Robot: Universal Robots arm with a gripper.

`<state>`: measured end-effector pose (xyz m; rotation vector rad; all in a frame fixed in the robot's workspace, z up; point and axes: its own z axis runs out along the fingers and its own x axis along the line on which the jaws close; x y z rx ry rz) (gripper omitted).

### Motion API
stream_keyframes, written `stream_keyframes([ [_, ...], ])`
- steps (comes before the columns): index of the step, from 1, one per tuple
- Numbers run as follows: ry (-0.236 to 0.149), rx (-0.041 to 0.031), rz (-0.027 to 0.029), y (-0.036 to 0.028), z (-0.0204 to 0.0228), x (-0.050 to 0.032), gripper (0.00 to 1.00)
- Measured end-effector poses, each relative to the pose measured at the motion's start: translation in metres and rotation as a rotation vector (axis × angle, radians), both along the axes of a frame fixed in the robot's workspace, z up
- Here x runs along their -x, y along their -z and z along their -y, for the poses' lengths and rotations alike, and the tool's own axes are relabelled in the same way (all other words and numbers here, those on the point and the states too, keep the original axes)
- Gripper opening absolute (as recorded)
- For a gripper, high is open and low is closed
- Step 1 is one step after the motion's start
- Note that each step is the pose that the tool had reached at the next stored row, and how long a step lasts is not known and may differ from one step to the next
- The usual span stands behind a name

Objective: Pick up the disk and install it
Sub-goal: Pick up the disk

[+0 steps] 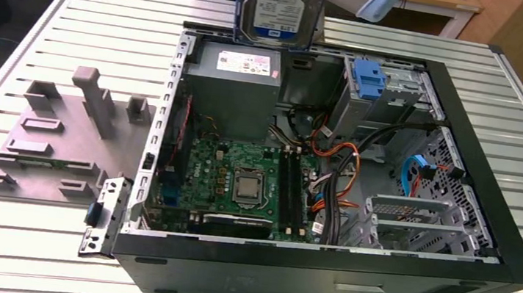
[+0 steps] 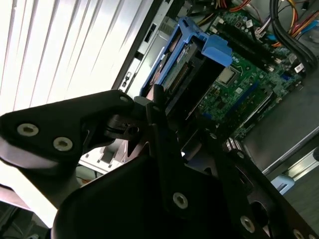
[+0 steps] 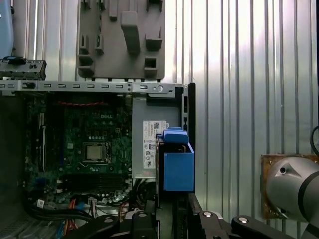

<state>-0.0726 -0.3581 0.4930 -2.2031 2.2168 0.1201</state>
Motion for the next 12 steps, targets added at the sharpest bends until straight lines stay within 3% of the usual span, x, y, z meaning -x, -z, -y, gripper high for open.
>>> stream_keyframes([
  [8, 0.000, 0.0000, 0.0000, 0.0000, 0.0000, -0.0239, 0.35],
  [12, 0.000, -0.0001, 0.0000, 0.0000, 0.0000, -0.0317, 0.35],
])
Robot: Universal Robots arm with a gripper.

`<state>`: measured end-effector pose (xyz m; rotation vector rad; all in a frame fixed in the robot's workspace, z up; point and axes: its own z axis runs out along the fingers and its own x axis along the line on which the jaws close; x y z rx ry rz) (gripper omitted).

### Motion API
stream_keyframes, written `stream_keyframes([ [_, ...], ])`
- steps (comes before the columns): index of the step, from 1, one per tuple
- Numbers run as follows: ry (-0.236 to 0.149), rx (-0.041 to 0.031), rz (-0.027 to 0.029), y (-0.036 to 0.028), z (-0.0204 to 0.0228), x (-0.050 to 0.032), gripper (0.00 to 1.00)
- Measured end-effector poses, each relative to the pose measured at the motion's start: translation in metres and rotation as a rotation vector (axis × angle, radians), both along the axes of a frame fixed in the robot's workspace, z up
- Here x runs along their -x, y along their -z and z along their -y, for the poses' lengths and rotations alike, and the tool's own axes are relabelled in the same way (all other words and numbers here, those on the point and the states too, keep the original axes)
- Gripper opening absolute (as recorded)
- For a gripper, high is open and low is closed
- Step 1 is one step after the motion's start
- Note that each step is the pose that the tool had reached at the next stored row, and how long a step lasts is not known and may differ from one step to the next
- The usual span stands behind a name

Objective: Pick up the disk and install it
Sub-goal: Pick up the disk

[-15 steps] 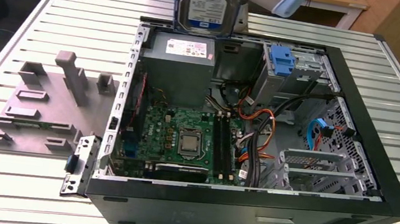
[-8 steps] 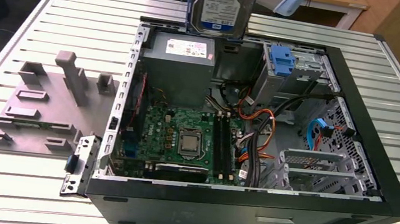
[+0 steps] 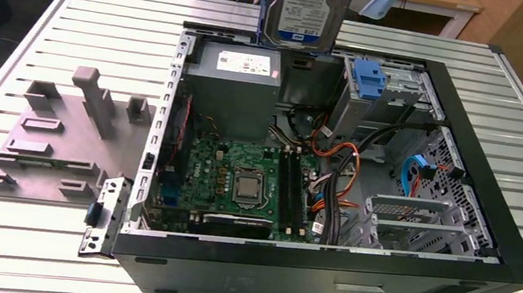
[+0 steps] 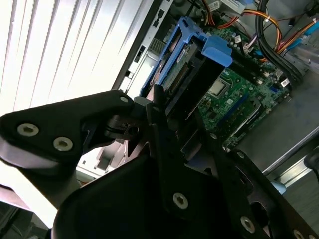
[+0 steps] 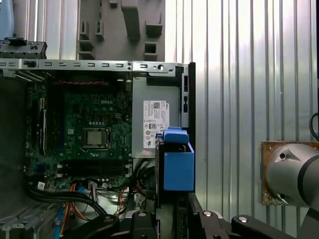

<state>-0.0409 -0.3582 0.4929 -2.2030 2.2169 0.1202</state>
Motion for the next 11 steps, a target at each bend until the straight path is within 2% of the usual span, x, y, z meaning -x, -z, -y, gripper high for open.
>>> stream_keyframes([
  [8, 0.000, 0.0000, 0.0000, 0.0000, 0.0001, -0.0009, 0.35],
  [11, 0.000, 0.0000, 0.0000, 0.0000, 0.0018, -0.0009, 0.35],
])
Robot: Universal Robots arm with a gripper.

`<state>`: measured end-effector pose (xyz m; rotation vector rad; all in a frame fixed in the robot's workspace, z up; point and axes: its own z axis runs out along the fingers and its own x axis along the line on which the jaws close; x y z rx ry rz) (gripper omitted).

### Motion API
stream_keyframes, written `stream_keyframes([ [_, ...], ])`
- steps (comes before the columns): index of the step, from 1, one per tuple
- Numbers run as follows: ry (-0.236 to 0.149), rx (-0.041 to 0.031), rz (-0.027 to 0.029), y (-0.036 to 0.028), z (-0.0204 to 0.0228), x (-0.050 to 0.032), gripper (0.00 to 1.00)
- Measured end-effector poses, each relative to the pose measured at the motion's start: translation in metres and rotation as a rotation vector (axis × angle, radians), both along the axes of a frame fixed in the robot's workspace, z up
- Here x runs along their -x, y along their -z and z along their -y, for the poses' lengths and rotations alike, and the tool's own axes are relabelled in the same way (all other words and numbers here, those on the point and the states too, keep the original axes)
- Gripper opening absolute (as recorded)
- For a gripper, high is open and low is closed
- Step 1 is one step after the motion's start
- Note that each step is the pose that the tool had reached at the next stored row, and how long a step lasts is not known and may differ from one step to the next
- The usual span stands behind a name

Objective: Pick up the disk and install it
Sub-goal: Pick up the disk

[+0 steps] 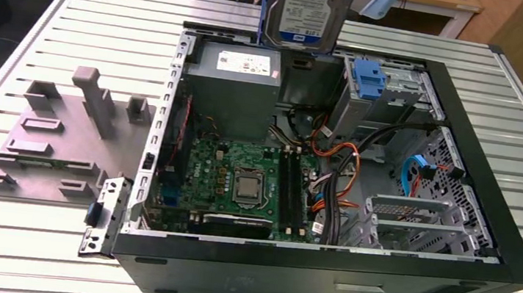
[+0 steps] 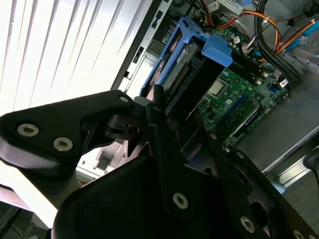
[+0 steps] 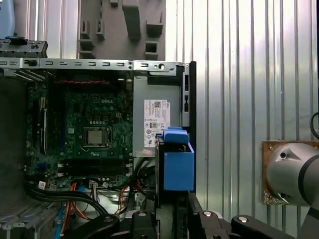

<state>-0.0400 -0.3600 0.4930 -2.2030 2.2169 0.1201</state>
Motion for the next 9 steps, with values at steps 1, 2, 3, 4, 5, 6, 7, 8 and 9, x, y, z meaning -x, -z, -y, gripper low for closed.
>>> stream_keyframes([
  [1, 0.000, 0.0000, 0.0000, 0.0000, 0.0009, 0.0000, 0.35],
  [2, 0.000, -0.0001, 0.0000, 0.0000, 0.0020, 0.0000, 0.35],
  [3, 0.000, 0.0000, 0.0000, 0.0001, 0.0033, 0.0000, 0.35],
  [4, 0.000, 0.0000, 0.0000, 0.0001, 0.0045, 0.0000, 0.35],
  [5, 0.000, 0.0001, 0.0000, 0.0001, 0.0058, 0.0000, 0.35],
  [6, 0.000, 0.0000, -0.0001, 0.0001, 0.0072, 0.0000, 0.35],
  [7, 0.000, 0.0001, 0.0000, 0.0001, 0.0087, 0.0000, 0.35],
  [8, 0.000, 0.0000, 0.0000, 0.0004, 0.0155, 0.0000, 0.35],
  [9, 0.000, 0.0000, 0.0000, 0.0005, 0.0173, 0.0000, 0.35],
])
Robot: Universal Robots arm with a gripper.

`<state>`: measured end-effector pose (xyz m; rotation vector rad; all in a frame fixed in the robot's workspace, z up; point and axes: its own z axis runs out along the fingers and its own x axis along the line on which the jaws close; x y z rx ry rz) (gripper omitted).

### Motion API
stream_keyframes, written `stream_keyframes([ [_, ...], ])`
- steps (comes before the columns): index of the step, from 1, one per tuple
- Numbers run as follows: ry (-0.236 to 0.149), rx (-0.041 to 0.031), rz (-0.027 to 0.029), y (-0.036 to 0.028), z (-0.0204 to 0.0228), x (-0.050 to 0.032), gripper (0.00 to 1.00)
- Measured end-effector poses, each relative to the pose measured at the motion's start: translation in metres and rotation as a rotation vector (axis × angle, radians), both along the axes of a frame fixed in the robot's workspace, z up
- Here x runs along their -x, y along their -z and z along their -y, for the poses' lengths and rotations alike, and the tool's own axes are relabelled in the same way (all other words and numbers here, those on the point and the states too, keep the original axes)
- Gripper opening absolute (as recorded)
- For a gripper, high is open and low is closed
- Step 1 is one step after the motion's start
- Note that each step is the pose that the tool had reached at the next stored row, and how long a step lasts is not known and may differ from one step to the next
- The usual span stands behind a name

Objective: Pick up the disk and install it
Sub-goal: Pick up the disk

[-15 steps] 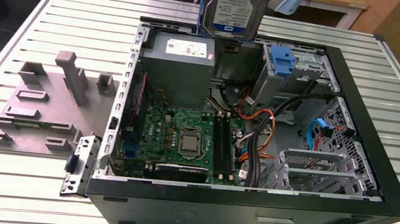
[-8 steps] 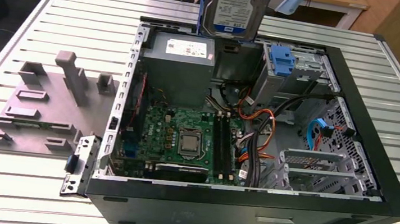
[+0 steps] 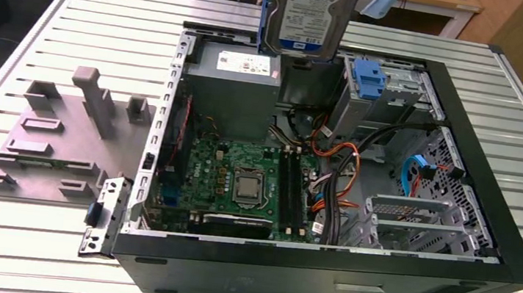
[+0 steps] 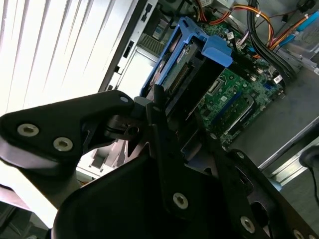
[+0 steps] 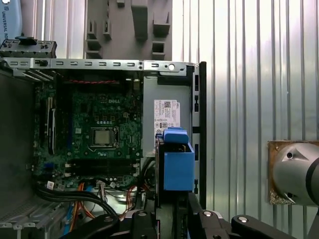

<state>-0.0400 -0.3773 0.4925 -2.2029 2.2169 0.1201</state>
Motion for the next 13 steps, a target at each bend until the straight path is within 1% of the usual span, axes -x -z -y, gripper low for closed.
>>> stream_keyframes([
  [13, 0.000, 0.0000, -0.0001, 0.0016, 0.0272, 0.0000, 0.35],
])
